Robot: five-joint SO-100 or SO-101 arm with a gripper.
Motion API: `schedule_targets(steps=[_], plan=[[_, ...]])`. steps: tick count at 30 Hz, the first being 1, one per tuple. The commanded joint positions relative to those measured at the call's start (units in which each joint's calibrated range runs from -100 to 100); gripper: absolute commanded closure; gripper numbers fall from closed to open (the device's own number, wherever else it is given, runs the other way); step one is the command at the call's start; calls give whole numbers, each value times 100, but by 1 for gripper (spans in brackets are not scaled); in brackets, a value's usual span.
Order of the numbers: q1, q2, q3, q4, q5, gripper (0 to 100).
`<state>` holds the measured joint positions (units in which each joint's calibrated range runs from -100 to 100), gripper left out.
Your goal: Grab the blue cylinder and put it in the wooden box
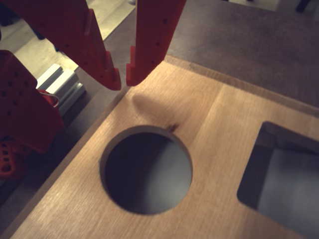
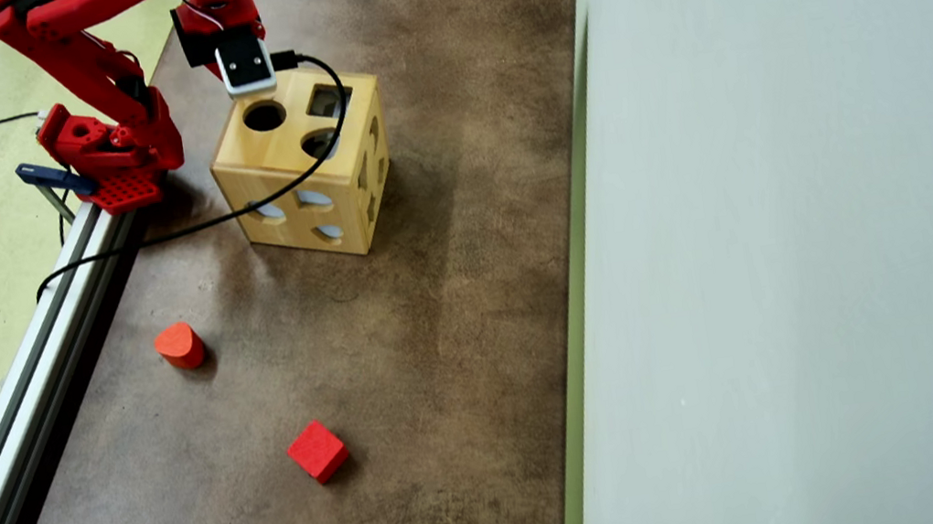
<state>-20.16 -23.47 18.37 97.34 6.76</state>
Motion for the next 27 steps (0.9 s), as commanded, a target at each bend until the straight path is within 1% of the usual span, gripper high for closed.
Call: schedule_targets(steps=[1,5,13,16,21,24,27], plan=[[-35,-468,-102,49,20,96],[40,-1512,-111,49,-24,96],[181,-4808,23,57,-24,97],[679,-5784,256,57,-15,97],[1964,-7016,327,49,20,97],[2521,-7168,327,49,24,97],[2670,-7168,318,49,24,97]])
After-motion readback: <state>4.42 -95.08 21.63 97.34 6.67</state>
